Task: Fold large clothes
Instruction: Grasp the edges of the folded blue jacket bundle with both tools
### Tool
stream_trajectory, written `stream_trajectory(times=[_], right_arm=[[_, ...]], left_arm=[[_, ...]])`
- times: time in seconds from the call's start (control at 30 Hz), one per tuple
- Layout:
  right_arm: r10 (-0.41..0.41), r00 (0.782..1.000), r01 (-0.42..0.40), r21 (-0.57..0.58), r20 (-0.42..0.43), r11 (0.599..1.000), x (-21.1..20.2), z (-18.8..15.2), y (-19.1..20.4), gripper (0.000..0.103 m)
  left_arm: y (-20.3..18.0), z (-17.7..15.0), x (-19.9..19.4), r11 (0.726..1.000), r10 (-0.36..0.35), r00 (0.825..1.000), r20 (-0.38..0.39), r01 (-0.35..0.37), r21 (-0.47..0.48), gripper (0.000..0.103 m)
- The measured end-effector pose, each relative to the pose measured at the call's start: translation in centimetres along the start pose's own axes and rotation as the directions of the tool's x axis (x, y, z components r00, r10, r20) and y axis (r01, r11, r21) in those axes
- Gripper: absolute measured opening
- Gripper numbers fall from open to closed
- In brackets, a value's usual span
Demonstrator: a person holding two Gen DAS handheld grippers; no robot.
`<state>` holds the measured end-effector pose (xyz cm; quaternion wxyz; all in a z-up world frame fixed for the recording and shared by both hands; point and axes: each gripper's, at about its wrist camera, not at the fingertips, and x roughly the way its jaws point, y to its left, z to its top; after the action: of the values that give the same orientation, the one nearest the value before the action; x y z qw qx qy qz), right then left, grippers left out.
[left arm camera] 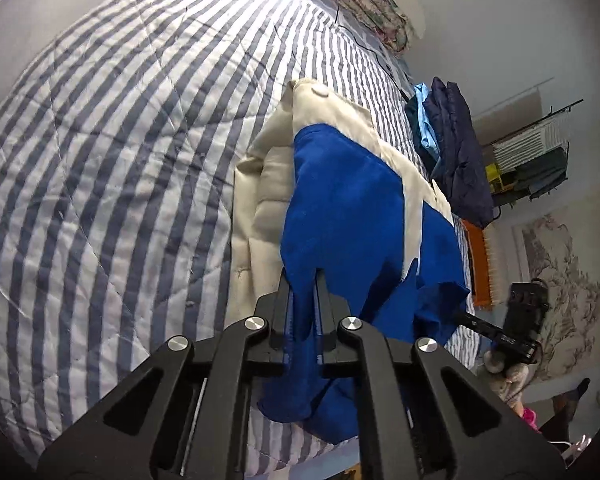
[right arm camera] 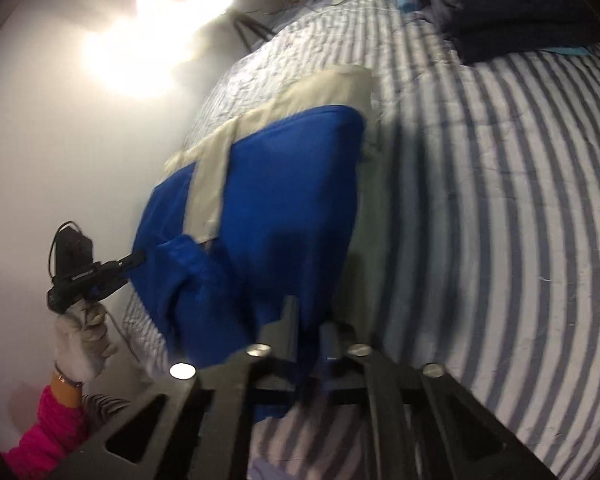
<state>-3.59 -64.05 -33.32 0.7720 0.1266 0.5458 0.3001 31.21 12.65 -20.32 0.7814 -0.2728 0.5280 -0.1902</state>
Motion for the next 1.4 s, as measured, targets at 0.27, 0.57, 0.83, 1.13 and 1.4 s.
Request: stream_trajectory(times=[0.27, 0.57, 0.83, 1.13, 1.4], right_arm=[[-0.117, 0.989, 0.116, -0.022, -0.092, 0.993, 3.1, -1.3, -1.8, 0.0], [-0.28, 0.932, 0.33, -0.218, 0.23, 0.919, -4.8, -0.2, 3.5, 0.035], [-0.238, 0.923, 0.344, -0.371, 0.302, 0.863, 0.6, 6.5, 8.7, 0.029], [-0.326, 0.935, 0.354, -0.422, 0.14, 0.834, 8.7, 10.9, 6.1, 0.025], [-0.337, 0.938, 0.342, -0.399, 0.085, 0.851, 11.0, 11.5, 4.1, 0.025]], left_arm=[[1.3, -0.5, 3.8, 0.989, 0.135, 0.99, -0.051, -0.132, 0.063, 0.01], [-3.9, 1.0, -2.8, 0.934, 0.259, 0.94, 0.223, -0.303, 0.189, 0.039], [-11.2, 5.0, 2.5, 0.853, 0.258, 0.916, 0.307, -0.365, 0.372, 0.039], [-9.7, 8.3, 11.5, 0.832, 0.323, 0.933, 0.161, -0.361, 0.421, 0.038], [-7.9, 9.2, 13.7, 0.842, 0.301, 0.942, 0.148, -0.336, 0.422, 0.038]])
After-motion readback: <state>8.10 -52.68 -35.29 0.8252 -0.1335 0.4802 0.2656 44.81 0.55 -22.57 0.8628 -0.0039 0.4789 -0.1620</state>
